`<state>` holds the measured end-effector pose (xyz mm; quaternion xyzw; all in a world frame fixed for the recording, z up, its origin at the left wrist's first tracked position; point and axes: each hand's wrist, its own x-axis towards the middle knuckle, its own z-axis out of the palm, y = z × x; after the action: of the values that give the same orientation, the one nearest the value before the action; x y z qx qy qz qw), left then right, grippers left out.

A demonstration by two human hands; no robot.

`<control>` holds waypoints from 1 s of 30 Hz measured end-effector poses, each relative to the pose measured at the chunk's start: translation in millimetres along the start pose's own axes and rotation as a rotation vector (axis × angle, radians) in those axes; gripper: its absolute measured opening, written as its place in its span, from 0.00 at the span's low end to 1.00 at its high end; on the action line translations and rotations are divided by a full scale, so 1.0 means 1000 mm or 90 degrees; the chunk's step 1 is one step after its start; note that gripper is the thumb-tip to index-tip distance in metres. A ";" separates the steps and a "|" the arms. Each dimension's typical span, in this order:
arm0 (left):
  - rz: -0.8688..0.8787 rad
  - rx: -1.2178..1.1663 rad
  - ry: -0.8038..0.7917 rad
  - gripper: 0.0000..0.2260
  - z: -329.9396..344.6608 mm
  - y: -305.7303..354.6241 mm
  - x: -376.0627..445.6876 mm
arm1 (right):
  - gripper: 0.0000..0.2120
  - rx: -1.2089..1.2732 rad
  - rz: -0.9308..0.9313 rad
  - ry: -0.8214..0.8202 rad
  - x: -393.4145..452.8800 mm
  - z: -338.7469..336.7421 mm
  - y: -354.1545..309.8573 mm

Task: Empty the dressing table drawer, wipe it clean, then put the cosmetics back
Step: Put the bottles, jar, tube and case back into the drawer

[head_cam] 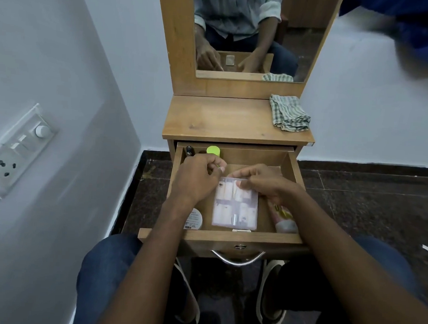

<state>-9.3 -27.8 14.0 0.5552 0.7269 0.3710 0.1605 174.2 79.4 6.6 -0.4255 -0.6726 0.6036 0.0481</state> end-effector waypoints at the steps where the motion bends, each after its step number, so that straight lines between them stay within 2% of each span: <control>1: 0.002 0.011 -0.001 0.05 0.000 -0.001 0.000 | 0.14 -0.025 -0.016 0.002 0.000 0.004 0.001; 10: 0.029 0.067 -0.004 0.04 0.001 -0.001 -0.002 | 0.06 -0.246 -0.128 0.096 0.007 0.021 0.004; 15: -0.011 0.082 0.033 0.06 -0.001 0.000 -0.001 | 0.01 -0.347 -0.103 0.127 0.002 0.032 -0.003; 20: -0.014 0.080 0.041 0.06 -0.003 0.002 -0.002 | 0.07 -0.564 -0.077 0.175 -0.001 0.041 -0.010; 30: -0.020 0.073 0.048 0.07 -0.003 0.002 -0.001 | 0.26 -0.665 0.008 0.144 -0.003 0.067 -0.022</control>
<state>-10.1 -29.9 17.1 0.5376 0.7610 0.3470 0.1069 126.1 27.4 8.6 -0.4593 -0.8715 0.1388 -0.1018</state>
